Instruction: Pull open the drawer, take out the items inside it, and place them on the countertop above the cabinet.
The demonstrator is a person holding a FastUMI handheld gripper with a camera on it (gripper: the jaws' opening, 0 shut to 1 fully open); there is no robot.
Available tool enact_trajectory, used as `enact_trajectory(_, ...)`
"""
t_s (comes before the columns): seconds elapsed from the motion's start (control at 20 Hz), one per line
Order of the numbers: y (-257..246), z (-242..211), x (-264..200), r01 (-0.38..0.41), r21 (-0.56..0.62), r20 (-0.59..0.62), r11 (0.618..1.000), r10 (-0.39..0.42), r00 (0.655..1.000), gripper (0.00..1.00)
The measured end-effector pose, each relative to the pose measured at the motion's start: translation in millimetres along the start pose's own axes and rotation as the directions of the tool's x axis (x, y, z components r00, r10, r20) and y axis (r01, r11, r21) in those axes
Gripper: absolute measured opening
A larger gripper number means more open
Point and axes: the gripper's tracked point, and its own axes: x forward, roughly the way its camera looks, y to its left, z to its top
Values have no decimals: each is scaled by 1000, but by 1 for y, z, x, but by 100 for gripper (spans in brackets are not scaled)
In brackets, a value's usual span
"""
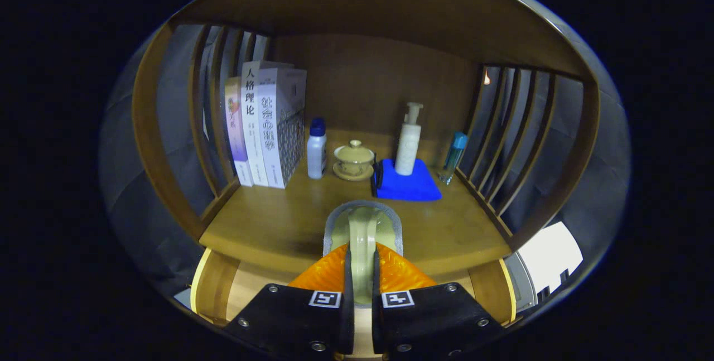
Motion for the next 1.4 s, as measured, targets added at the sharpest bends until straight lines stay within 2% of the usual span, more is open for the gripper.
enact_trajectory(0.15,-6,14,28,-14,20,10,1000,13,1000,13)
enact_trajectory(0.4,-15,5,67,-36,30,-30,999,37,999,14)
enact_trajectory(0.5,-13,-2,77,-52,30,-52,998,54,997,15)
enact_trajectory(1.0,-9,3,106,-121,45,-21,992,122,992,26)
enact_trajectory(1.05,-6,7,104,-136,53,-3,989,137,991,32)
enact_trajectory(1.15,1,20,93,-190,84,70,978,184,980,64)
enact_trajectory(1.25,-6,37,66,-196,132,152,972,176,973,97)
enact_trajectory(1.4,-20,47,15,-200,194,248,960,149,957,97)
